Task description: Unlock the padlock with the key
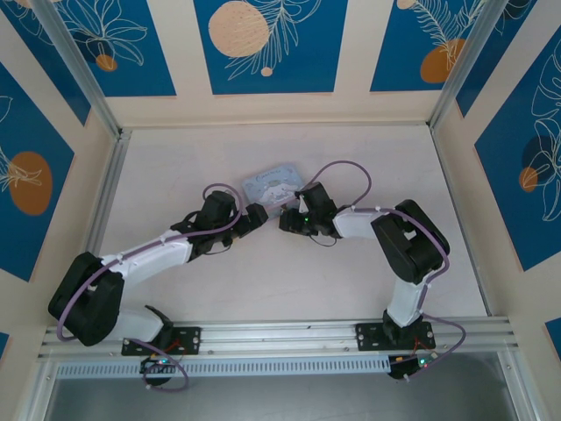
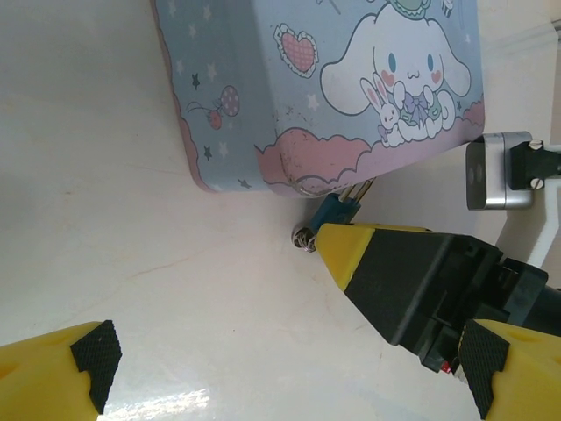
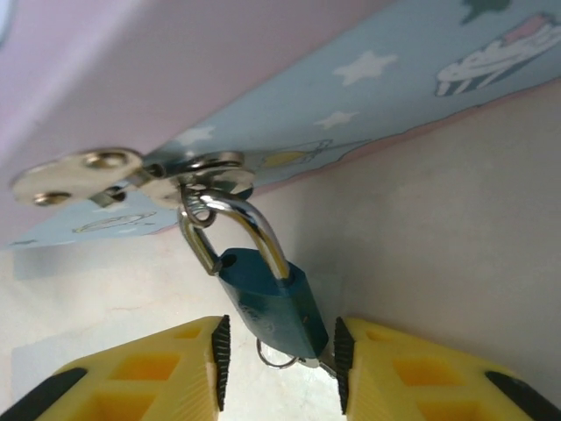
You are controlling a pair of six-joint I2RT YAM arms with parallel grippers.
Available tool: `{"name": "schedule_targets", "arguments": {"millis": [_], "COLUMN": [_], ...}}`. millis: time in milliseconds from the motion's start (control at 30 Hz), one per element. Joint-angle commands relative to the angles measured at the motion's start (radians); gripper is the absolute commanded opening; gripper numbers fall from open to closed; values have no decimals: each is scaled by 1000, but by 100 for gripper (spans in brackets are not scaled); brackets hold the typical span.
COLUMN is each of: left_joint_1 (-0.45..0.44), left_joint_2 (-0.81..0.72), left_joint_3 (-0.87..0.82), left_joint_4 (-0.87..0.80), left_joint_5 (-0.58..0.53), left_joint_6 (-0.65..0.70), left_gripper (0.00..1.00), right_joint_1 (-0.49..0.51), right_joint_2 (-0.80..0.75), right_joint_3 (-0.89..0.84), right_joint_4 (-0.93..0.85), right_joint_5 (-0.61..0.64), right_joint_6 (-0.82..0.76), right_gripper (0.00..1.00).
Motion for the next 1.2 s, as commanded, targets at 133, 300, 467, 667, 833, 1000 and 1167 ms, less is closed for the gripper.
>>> {"name": "schedule_targets", "arguments": {"millis": [133,300,467,667,833,1000,1167], "left_joint_1": [18,19,24,31,34,34,37], "left_joint_2": [14,14,12,8,10,17,19], "left_joint_3": [23,26,31,35,37,42,52], "left_joint_4": [16,12,6,4,4,6,-4], "left_joint_5": [22,22,20,25,28,30,27], "left_joint_6": [-8,-6,1,3,4,4,11], "left_gripper": [100,100,100,100,100,100,100], "right_joint_1": [4,2,-2,-28,-67,-73,-61], "right_joint_2": [25,4,-36,-126,-185,-160,-95], "right_joint_3": [15,-3,-36,-111,-136,-101,-56], "right_joint_4": [-8,4,9,16,29,42,51], "right_joint_5": [43,47,45,38,19,-14,-26], "right_joint_6": [-15,-7,-7,-10,-6,-18,-12], "right_gripper": [21,11,19,46,54,55,54]}}
